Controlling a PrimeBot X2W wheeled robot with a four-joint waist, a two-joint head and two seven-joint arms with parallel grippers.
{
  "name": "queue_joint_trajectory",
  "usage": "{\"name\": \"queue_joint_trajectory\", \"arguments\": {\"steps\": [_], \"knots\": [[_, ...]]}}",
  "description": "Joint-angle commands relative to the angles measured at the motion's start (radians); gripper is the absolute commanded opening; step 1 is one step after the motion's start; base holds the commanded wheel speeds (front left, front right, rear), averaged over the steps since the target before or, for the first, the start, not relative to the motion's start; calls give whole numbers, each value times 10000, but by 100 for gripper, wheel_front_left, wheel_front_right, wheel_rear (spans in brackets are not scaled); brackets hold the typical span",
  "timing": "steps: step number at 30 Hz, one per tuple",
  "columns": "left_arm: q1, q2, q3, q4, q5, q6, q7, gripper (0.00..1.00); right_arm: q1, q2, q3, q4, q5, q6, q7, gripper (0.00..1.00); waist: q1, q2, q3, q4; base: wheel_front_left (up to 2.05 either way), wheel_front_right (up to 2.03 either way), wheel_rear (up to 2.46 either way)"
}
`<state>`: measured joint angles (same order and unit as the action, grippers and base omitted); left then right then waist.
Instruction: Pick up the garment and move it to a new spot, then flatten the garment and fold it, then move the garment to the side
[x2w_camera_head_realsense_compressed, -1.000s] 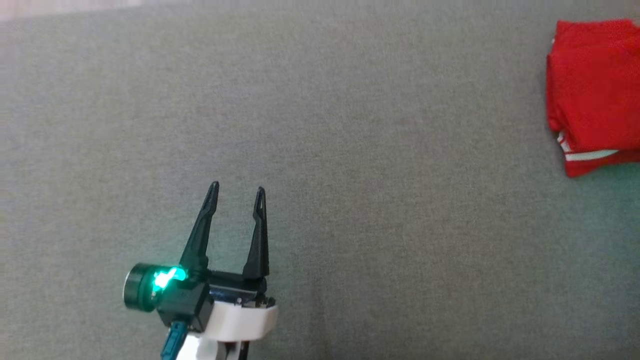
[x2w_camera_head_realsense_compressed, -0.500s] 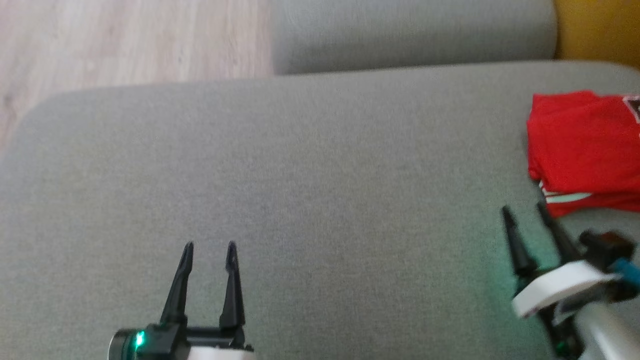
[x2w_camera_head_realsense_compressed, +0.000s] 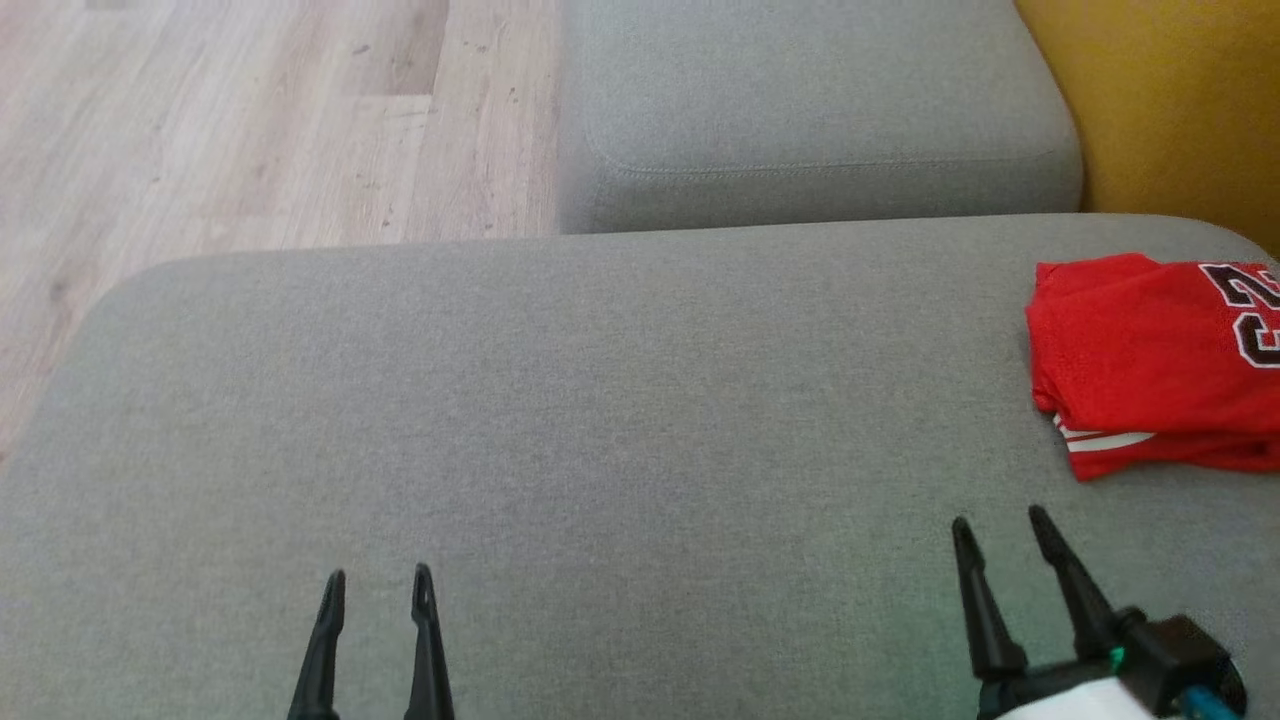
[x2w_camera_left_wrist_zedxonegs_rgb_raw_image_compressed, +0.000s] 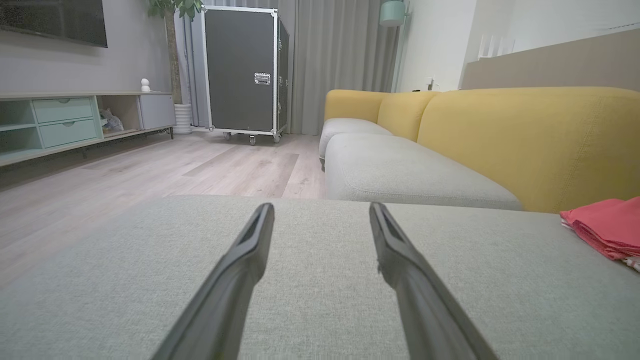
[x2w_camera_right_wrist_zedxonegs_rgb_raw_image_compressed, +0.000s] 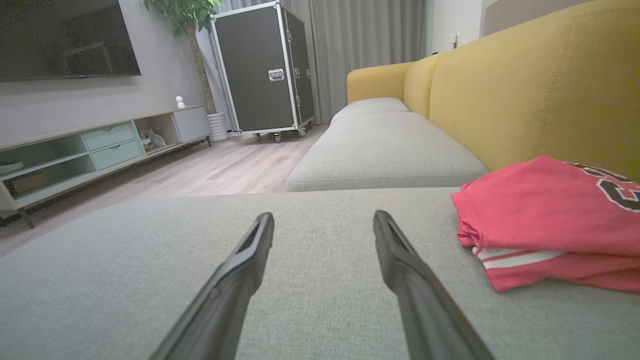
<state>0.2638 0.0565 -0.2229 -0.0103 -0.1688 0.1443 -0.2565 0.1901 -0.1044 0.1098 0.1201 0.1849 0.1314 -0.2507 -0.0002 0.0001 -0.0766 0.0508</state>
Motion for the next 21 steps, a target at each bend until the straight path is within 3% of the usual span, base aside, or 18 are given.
{"name": "queue_joint_trajectory", "arguments": {"steps": [1, 21], "knots": [[-293, -62, 377, -393, 74, 58, -53, 100, -404, -77, 160, -395, -75, -7, -108, 100, 2, -1, -13, -18, 0, 0, 0], [-109, -62, 669, -433, 544, -274, -53, 100, -111, 465, -387, -576, -361, -7, -110, 100, 2, -1, -99, -89, 0, 0, 0]]}}
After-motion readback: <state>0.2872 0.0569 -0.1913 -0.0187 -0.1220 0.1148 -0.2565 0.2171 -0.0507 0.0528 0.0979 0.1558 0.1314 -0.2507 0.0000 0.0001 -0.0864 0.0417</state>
